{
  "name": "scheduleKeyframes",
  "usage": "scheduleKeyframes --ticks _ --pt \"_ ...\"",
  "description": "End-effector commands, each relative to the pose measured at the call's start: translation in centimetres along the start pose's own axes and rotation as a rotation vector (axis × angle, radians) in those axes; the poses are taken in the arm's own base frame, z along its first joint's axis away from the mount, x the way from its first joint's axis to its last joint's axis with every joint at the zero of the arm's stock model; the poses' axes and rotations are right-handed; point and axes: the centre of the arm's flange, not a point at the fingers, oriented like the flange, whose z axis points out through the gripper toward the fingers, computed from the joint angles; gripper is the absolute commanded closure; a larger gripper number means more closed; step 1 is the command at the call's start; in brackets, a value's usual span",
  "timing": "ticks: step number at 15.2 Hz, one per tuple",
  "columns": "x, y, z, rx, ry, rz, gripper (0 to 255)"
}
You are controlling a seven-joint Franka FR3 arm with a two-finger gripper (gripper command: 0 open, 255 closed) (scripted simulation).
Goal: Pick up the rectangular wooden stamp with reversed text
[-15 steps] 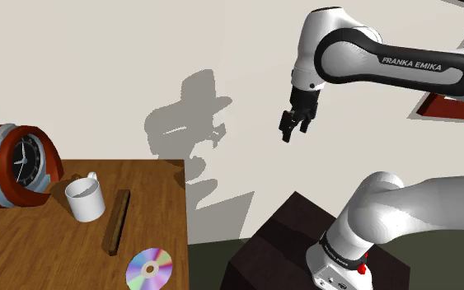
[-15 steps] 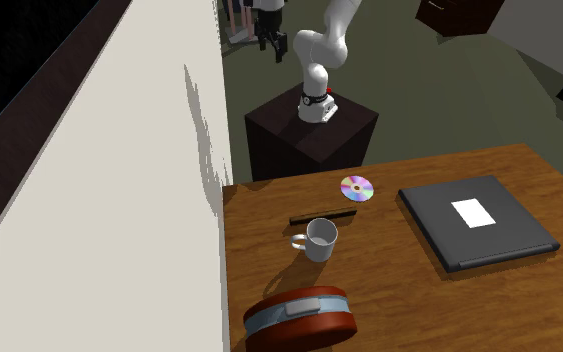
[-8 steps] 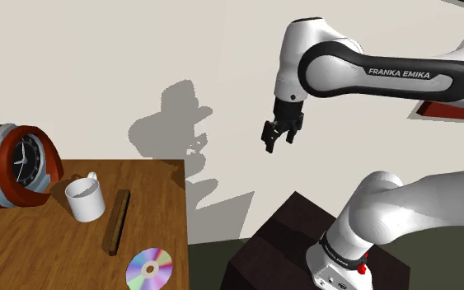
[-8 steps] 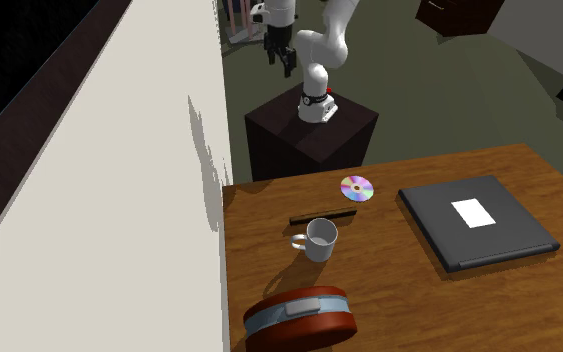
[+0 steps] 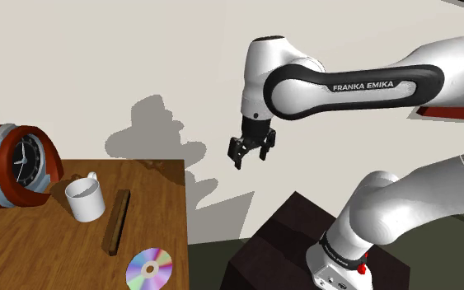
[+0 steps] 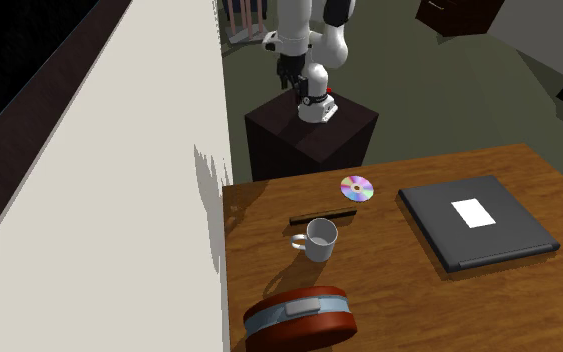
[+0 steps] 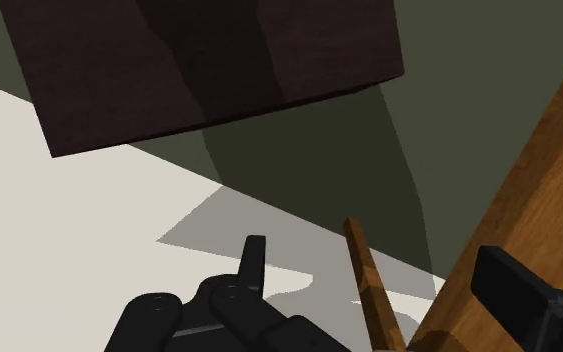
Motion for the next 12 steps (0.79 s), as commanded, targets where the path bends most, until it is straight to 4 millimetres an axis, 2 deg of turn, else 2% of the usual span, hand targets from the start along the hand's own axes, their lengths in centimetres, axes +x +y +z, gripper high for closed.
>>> scheduleKeyframes --ticks 1,12 --pt "0.1 -2.2 0.9 0.007 0.001 0.024 0" --pt "2.9 -15.2 5.4 0.041 0.001 0.144 0"
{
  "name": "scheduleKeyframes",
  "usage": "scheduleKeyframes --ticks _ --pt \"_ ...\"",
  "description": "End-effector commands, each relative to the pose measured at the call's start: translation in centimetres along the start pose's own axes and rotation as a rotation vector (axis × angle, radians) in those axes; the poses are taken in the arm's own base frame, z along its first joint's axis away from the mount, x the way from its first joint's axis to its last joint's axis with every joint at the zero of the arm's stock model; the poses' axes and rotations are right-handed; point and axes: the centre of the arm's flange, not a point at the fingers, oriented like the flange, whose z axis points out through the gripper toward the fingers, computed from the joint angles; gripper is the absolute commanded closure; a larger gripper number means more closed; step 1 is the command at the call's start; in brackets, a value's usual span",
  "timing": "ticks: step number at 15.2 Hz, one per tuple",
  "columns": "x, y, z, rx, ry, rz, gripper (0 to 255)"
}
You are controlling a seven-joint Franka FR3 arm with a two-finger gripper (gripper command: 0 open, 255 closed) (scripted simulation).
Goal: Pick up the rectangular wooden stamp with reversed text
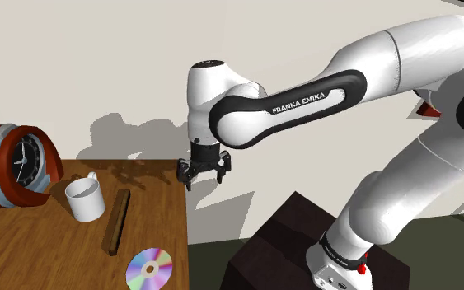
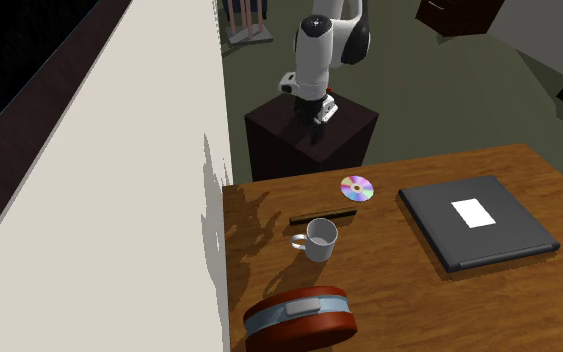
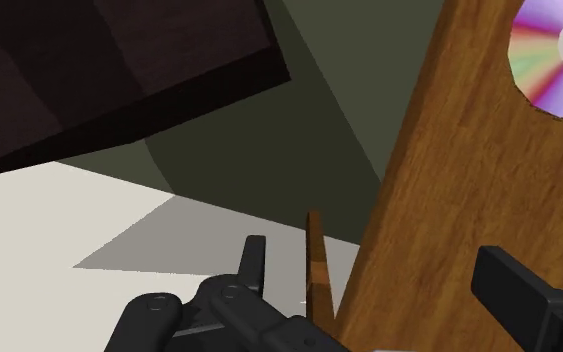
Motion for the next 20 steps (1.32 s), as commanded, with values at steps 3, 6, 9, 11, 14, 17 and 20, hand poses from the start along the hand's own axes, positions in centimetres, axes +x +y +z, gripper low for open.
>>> scheduleKeyframes --ticks 3,6,9,11,14,17,20 --pt "0.7 -5.1 1.8 0.015 -0.001 0.046 0" --pt "1.4 -8.6 3.1 0.024 -0.001 0.079 0" --pt "2.2 -12.2 4.3 0.033 -0.001 0.112 0" --pt "2.8 -14.5 5.1 0.039 -0.001 0.133 0" --pt "3.8 -18.0 6.2 0.048 -0.001 0.166 0" --pt "4.9 -21.5 7.4 0.057 -0.001 0.199 0" --pt "5.3 -22.6 8.8 0.060 -0.001 0.209 0"
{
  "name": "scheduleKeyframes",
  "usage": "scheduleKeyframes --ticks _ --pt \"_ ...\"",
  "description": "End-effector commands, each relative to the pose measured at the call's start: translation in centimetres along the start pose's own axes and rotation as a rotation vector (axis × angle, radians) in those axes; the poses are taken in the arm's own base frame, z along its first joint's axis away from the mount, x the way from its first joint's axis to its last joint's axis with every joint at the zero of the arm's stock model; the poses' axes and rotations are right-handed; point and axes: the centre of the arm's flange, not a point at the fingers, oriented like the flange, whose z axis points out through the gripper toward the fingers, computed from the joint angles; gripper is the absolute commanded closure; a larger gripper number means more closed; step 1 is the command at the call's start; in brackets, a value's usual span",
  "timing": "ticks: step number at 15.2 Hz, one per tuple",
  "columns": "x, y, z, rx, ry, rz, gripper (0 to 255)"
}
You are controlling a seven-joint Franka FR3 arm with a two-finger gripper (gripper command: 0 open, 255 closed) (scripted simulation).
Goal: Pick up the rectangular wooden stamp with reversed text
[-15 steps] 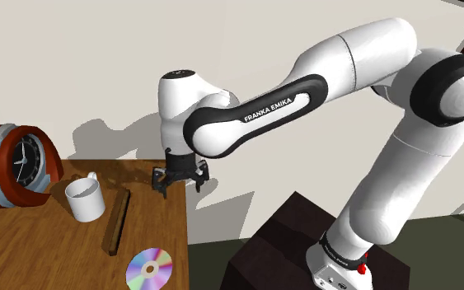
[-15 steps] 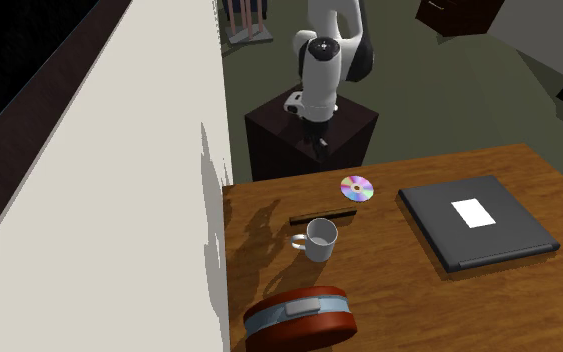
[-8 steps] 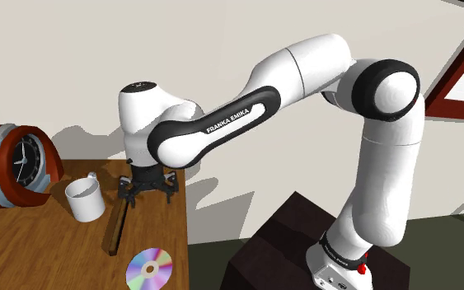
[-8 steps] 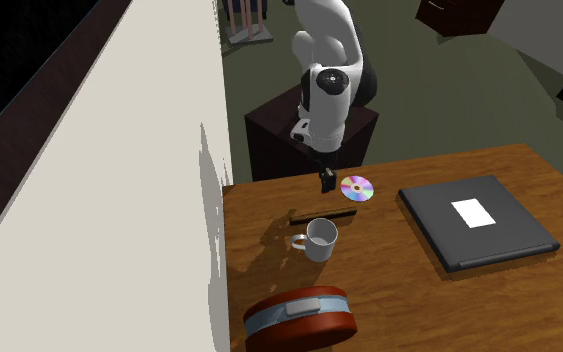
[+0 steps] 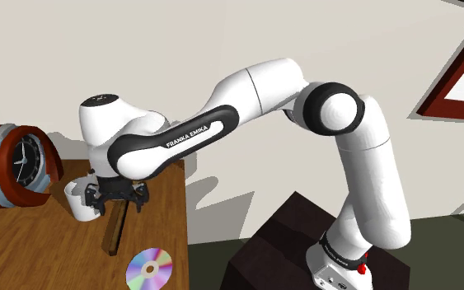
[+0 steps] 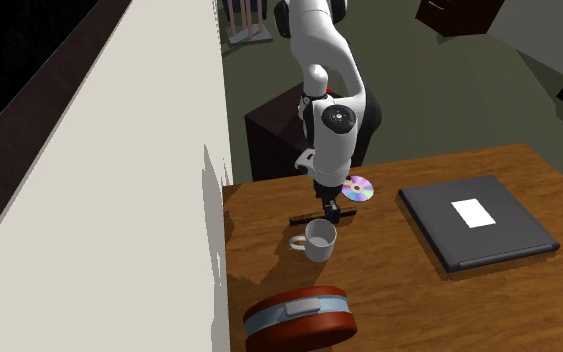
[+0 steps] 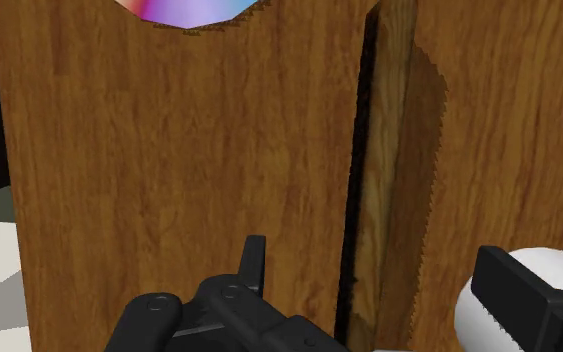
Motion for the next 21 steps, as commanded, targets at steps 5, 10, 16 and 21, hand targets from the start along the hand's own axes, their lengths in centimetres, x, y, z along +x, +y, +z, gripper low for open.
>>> scheduleKeyframes --ticks 5,10,16,21 --pt "0.0 -0.4 3.3 0.001 0.001 0.003 0" --pt "0.0 -0.3 3.5 0.001 0.001 0.003 255" --pt "0.0 -0.6 3.4 0.000 0.001 0.003 255" --pt "0.0 -0.3 1.4 0.001 0.001 0.003 255"
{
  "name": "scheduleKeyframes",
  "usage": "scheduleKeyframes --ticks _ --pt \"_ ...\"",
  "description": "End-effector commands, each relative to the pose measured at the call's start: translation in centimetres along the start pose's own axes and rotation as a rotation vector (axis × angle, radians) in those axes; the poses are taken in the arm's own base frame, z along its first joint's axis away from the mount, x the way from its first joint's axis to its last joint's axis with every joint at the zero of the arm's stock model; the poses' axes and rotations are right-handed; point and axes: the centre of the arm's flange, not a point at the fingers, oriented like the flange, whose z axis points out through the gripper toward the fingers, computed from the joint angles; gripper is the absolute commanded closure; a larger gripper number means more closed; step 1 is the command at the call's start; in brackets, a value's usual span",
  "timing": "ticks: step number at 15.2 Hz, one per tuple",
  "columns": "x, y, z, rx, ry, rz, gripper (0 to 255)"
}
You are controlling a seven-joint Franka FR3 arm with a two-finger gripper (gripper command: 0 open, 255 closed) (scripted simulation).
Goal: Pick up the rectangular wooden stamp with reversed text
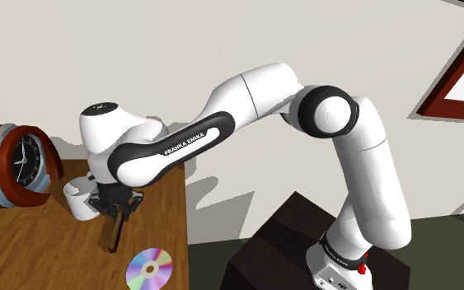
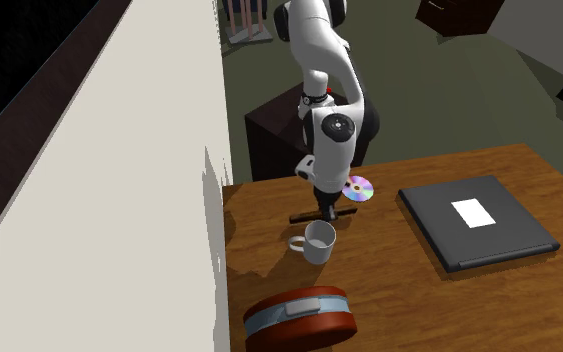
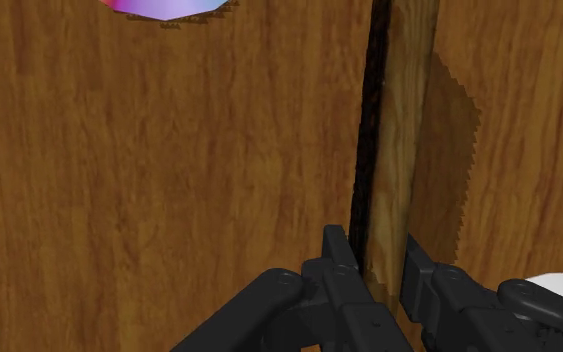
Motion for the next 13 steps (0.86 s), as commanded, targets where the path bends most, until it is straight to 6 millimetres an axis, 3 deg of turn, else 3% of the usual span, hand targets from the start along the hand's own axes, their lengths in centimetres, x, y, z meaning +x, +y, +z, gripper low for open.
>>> scheduleKeyframes --ticks 1,11,13 --pt "-0.1 0.0 -1.0 -0.001 0.000 0.000 255" --pt "-0.3 0.1 -6.2 -0.001 0.000 0.000 255" --pt "-0.3 0.1 -6.3 -0.001 0.000 0.000 255"
